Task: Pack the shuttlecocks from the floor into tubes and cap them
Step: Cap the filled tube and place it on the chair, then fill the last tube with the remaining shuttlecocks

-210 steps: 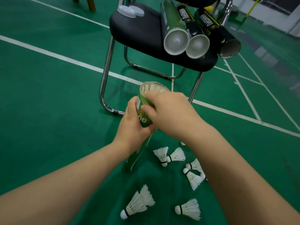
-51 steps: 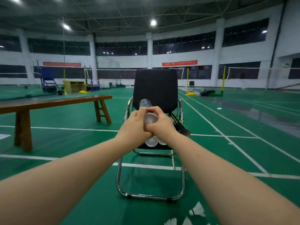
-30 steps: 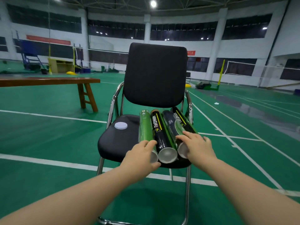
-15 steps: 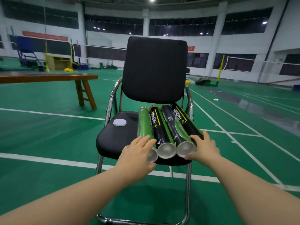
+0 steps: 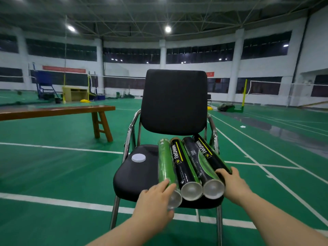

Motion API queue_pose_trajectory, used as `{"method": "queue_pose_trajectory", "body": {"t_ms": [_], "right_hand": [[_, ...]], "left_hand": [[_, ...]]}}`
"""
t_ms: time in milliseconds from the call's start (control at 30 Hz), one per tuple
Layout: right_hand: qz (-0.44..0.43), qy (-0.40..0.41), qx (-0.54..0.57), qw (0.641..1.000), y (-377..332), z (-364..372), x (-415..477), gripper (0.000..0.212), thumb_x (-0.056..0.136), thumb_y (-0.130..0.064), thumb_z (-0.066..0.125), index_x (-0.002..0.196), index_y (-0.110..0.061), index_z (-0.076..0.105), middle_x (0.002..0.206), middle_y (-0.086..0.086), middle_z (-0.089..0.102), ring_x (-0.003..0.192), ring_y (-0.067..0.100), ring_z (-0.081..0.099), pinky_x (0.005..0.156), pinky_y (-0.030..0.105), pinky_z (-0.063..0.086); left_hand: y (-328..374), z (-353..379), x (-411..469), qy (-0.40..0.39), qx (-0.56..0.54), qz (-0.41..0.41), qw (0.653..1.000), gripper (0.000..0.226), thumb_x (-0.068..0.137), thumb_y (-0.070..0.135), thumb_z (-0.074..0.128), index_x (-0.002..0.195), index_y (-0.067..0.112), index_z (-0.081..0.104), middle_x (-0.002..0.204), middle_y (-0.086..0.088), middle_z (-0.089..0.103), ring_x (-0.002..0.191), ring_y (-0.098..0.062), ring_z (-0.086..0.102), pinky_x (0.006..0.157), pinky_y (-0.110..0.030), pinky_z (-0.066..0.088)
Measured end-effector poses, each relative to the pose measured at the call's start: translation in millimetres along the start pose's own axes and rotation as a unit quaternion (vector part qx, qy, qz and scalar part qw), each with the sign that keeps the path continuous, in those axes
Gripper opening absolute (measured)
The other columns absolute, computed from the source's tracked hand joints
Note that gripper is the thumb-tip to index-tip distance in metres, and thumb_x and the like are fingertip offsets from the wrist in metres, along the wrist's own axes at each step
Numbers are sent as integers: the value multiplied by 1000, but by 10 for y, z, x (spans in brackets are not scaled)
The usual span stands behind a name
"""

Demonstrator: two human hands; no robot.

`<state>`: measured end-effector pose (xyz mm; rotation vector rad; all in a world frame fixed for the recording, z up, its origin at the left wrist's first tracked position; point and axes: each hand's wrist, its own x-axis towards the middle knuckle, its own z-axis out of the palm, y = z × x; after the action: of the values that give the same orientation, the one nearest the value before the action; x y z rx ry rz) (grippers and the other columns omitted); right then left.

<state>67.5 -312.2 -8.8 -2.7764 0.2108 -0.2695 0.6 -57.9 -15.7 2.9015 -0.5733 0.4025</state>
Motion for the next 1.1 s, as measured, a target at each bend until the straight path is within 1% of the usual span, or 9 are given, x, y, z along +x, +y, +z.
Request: {"method": "queue_pose_trajectory", "body": {"t_ms": [100, 300, 467, 533, 633, 767, 900, 1000, 1100], "right_hand": [[-12, 30, -4, 999, 38, 28, -37, 46, 90, -9, 43, 126, -37, 40, 132, 9, 29, 88, 28, 42, 73, 32, 40], [-20, 37, -15, 999, 20, -3, -109, 41, 91, -11, 43, 124, -35, 41, 128, 8, 31, 88, 26, 35, 69, 31, 35], [-20, 56, -25, 998, -2, -22, -153, 34, 93, -14, 42, 121, -34, 42, 122, 8, 33, 87, 27, 37, 69, 32, 36], [-22, 69, -45, 996, -7, -36, -163, 33, 92, -15, 43, 119, -34, 41, 120, 9, 35, 86, 27, 39, 70, 33, 37], [-22, 94, -81, 992, 0, -63, -190, 41, 88, -15, 51, 120, -37, 41, 118, 8, 38, 83, 26, 40, 78, 35, 38], [-30, 124, -94, 987, 8, -161, -261, 41, 86, -26, 59, 121, -39, 41, 123, 7, 40, 95, 27, 46, 83, 37, 37], [-44, 146, -70, 986, -42, -306, -341, 38, 87, -29, 57, 121, -37, 43, 121, 7, 41, 99, 27, 44, 85, 37, 37], [-41, 150, -54, 986, -78, -382, -419, 37, 88, -31, 56, 122, -36, 43, 125, 8, 41, 105, 29, 44, 88, 38, 36], [-41, 161, -39, 985, -86, -415, -488, 37, 89, -33, 55, 124, -36, 43, 125, 8, 42, 105, 29, 45, 88, 38, 36]], "left_hand": [[26, -30, 81, -1, 22, -12, 1000, 57, 89, 38, 48, 141, 30, 26, 146, 11, 29, 124, -18, 44, 95, -34, 39], [115, -56, 192, 1, 76, -43, 996, 47, 91, 41, 45, 135, 29, 35, 131, 7, 44, 110, -21, 53, 82, -32, 40], [146, -95, 284, -13, 89, -71, 993, 34, 90, 21, 49, 123, 25, 47, 115, 1, 49, 100, -25, 57, 69, -31, 36], [143, -92, 319, -21, 74, -78, 994, 35, 89, 15, 49, 123, 25, 49, 114, 0, 49, 99, -25, 58, 70, -31, 39], [135, -81, 357, -24, 65, -74, 995, 38, 89, 12, 49, 124, 26, 51, 114, 0, 49, 98, -26, 59, 70, -32, 42], [138, -75, 364, -33, 56, -81, 995, 37, 89, 10, 49, 123, 25, 51, 112, 0, 49, 96, -27, 59, 72, -34, 46], [223, -86, 331, -31, 63, -92, 993, 35, 90, 8, 46, 122, 20, 47, 112, -3, 46, 95, -29, 57, 68, -33, 42], [330, -72, 295, -34, 67, -97, 992, 30, 93, 20, 43, 123, 16, 42, 118, -5, 43, 102, -29, 51, 74, -34, 43], [410, -12, 244, -26, 51, -120, 991, 41, 93, 31, 43, 131, 18, 33, 126, -4, 38, 110, -28, 44, 83, -36, 43]]}}
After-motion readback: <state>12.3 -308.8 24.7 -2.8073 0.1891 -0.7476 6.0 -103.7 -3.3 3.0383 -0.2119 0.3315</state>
